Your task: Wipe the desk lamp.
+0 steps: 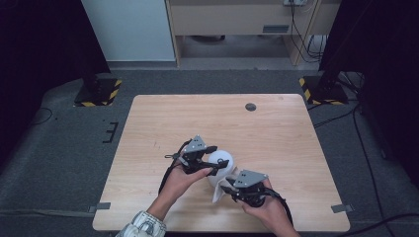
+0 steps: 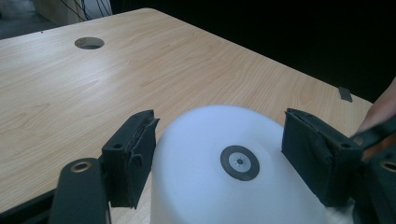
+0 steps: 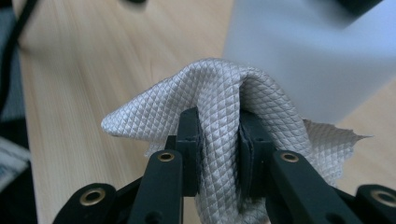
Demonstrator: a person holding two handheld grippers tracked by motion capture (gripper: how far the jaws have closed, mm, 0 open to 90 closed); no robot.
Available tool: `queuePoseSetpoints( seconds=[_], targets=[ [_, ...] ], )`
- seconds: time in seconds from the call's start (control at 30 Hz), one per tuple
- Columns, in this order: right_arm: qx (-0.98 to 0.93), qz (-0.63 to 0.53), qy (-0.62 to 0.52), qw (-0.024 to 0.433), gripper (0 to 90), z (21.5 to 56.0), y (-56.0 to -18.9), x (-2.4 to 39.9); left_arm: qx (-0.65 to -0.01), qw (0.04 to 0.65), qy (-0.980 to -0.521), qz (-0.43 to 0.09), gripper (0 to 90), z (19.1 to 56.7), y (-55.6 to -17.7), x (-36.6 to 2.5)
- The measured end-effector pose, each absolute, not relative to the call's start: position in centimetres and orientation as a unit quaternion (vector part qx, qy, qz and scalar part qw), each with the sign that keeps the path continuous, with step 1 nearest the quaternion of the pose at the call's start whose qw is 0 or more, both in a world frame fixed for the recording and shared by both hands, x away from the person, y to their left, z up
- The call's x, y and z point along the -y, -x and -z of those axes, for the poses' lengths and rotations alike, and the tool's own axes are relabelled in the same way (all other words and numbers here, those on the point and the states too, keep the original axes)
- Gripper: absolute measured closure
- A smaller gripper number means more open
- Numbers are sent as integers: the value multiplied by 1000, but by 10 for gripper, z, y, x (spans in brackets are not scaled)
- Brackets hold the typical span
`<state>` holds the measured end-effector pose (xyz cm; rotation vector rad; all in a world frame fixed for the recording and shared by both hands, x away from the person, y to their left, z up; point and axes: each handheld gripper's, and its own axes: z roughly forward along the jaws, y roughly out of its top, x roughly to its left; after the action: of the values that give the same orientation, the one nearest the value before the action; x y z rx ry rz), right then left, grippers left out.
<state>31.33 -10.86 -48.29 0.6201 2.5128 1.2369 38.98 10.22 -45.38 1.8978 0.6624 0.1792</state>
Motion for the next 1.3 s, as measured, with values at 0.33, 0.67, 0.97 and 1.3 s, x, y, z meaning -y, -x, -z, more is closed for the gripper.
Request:
queuePoseSetpoints(
  seconds=[0.33,0.67,0.97,1.3],
  targets=[
    [-873,-434,-191,116,733,494,-302,84,-284,564,-766,-115,177,428,-369,-141],
    [-877,-431,-183,108,722,518,-298,29,-367,488,-770,-183,198,457,-321,-242],
    [-872,-429,-209,106,499,527,-307,23,-367,465,-783,-187,194,467,-322,-245],
    [-866,-440,-209,113,366,506,-292,46,-338,462,-800,-180,229,470,-319,-233]
  ],
)
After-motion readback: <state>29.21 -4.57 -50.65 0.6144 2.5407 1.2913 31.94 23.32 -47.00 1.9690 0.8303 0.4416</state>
